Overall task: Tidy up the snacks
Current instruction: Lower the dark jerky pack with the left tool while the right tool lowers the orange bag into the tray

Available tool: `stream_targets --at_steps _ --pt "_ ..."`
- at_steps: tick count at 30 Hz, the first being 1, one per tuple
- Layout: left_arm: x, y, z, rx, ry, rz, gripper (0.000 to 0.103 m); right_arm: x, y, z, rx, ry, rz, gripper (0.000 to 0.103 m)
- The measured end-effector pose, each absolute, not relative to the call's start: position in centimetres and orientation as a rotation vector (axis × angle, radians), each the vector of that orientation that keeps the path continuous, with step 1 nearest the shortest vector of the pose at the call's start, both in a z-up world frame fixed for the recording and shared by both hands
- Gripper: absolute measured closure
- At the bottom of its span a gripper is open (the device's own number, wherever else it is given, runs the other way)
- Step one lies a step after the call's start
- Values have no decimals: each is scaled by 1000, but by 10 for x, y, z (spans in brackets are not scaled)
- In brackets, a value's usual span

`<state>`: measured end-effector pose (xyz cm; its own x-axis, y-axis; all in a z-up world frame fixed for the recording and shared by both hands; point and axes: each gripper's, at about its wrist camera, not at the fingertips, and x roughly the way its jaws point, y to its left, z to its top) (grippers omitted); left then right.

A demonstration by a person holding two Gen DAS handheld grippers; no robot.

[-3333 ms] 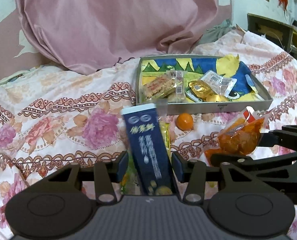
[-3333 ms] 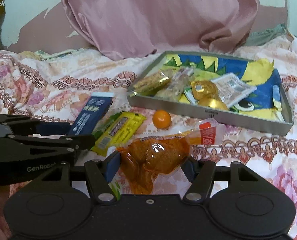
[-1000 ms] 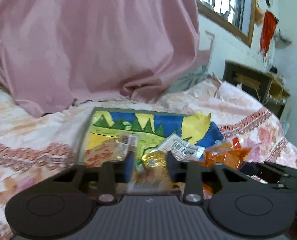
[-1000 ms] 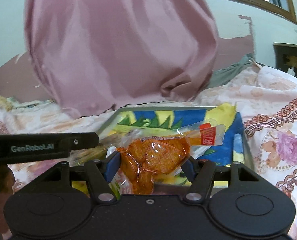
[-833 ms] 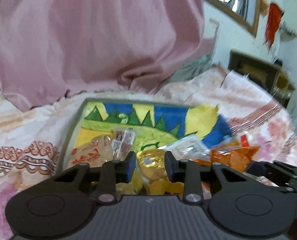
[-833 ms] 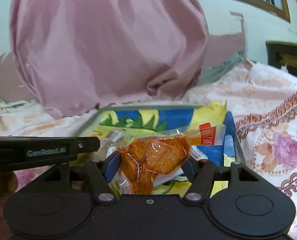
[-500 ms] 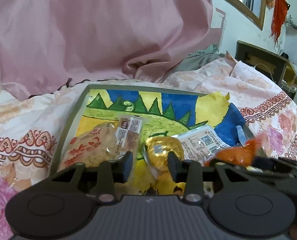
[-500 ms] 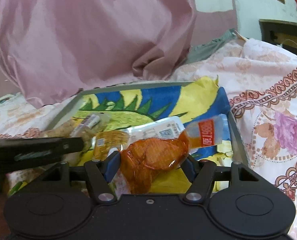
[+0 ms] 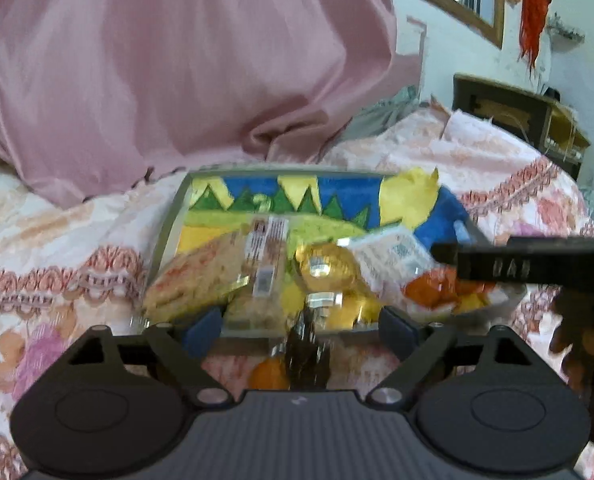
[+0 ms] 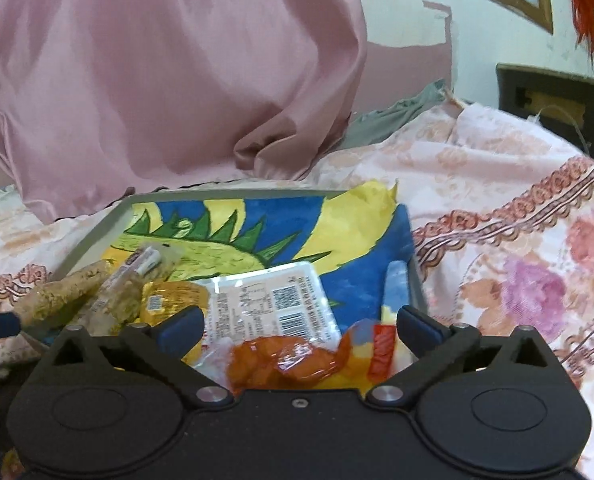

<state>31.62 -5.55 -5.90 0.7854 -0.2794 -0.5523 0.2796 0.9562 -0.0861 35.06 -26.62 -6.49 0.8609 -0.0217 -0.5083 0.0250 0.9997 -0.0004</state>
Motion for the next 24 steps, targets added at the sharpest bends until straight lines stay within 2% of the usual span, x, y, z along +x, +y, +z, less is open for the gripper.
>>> stream_targets --at_steps 2,4,11,18,24 --pt "314 -54 -65 -2 632 -301 14 349 -268 -63 5 525 -33 1" --pt "314 -56 -73 8 681 -294 19 347 -269 -60 14 513 -35 1" --pt "321 -66 -85 29 760 -292 51 345 -265 -55 16 495 -4 1" --pt "328 -71 -63 28 715 -270 54 342 -264 -49 32 477 -1 1" --pt "364 -82 -47 -31 688 -244 54 340 -268 -45 53 464 -6 1"
